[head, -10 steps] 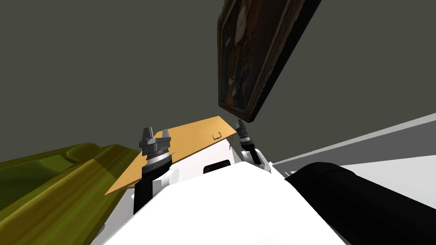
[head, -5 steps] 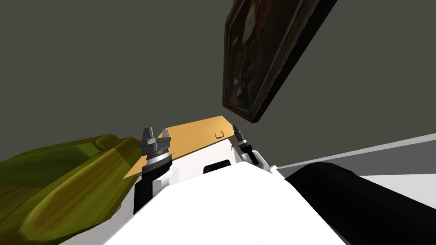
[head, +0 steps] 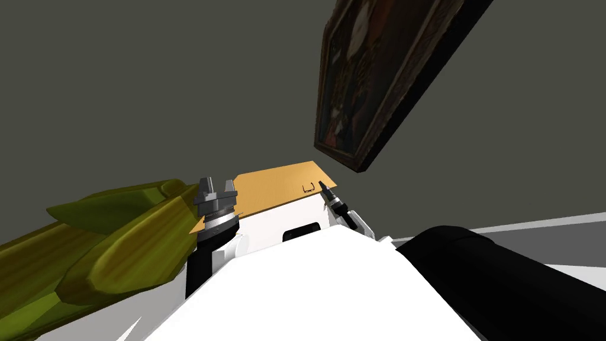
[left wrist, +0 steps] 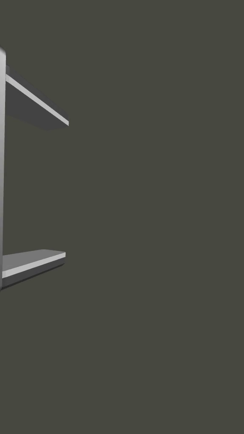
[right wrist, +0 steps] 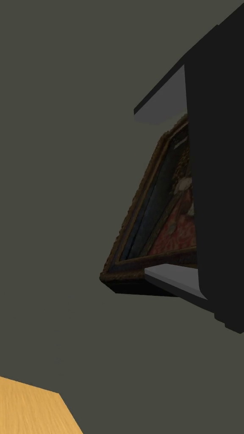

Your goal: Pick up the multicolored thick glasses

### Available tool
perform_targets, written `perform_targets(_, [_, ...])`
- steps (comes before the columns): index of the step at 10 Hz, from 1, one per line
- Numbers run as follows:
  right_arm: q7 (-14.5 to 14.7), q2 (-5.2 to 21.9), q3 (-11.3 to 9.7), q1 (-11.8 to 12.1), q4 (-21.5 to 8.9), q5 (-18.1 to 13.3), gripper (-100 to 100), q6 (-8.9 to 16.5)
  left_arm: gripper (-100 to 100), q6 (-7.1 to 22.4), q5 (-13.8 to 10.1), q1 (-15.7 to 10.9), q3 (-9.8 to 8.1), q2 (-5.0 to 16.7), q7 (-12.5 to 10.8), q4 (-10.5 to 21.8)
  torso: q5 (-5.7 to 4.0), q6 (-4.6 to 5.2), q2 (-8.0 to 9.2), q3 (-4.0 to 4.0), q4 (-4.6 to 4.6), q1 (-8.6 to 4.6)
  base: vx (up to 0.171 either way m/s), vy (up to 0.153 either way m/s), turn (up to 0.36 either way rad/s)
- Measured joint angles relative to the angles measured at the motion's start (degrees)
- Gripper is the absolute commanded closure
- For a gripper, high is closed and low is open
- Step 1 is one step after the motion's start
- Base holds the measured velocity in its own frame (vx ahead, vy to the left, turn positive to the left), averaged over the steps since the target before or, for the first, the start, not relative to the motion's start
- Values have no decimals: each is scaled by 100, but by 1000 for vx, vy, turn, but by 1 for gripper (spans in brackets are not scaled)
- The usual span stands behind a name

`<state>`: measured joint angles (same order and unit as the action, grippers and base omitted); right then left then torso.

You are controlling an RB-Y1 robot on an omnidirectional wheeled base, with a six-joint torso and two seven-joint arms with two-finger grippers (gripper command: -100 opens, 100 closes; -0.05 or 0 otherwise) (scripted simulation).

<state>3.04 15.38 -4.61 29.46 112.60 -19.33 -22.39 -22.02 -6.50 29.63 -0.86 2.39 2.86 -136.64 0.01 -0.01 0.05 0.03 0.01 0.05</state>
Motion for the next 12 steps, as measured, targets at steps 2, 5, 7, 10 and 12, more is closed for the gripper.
perform_targets(2, [112, 179, -91, -17, -296, -224, -100, 85, 0, 0, 0, 0, 0, 0, 0, 0, 0, 1, 2, 1, 0, 2, -17, 25, 146])
perform_targets(5, [266, 443, -189, -67, -707, -522, -100, 184, 0, 0, 0, 1, -1, 0, 0, 0, 0, 5, 1, 0, 0, 0, -12, 28, 177])
perform_targets(7, [401, 615, -296, -36, -937, -772, -100, 276, 0, 0, 0, 1, -1, 0, 0, 0, 1, 6, 1, 0, 0, 0, -7, 16, 42])
perform_targets(10, [533, 781, -362, -93, -1348, -1010, -100, 286, 0, 0, 0, 1, -1, 0, 0, 0, 1, 6, -1, 0, 0, -1, -11, 29, 200])
perform_targets(12, [660, 946, -444, -104, -1652, -1258, -100, 361, 0, 0, 0, 1, -1, 0, 0, 0, 1, 7, 1, 1, 0, 1, -8, 33, 162])
